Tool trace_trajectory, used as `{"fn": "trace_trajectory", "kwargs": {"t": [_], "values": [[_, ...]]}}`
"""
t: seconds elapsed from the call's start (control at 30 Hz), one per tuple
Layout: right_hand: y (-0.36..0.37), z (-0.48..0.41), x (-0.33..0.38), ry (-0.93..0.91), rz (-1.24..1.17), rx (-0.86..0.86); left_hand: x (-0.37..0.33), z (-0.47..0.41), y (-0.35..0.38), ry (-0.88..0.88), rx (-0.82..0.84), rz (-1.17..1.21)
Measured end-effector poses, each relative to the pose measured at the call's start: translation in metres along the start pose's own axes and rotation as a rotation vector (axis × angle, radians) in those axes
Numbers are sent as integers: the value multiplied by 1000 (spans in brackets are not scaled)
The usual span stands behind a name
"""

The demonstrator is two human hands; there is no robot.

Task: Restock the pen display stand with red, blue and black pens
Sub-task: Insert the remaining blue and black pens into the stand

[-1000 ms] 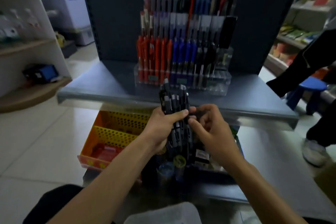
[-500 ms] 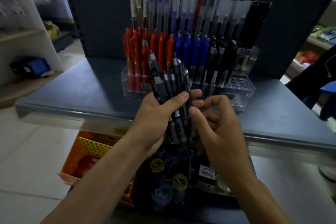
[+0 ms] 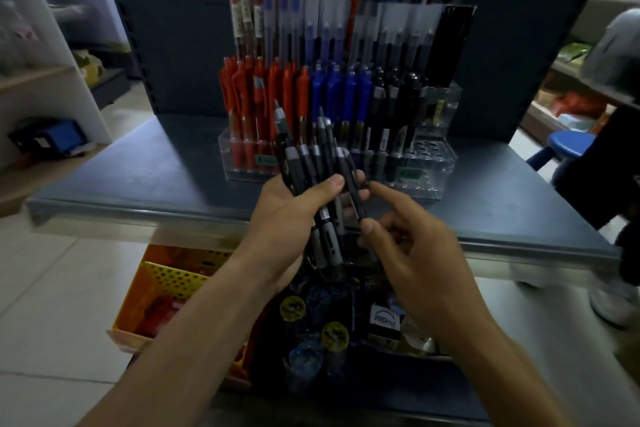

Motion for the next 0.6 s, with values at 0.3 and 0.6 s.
{"fn": "trace_trajectory", "kwargs": {"t": [0.3,0.6], "values": [[-26,11,-5,7,-194,-116,8,-9,14,48,-70,42],[-46,-7,-7,61,-381,-243,7,-24,25,74,131,188]]}}
Point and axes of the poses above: each hand's wrist, its own z-axis away from the middle knuckle, its own y-axis out of the palm, x = y × z, the point moved 3 cm from there along -z, towards the middle knuckle, and after that the axes turned 10 degrees about x, right-handed, at the moved point
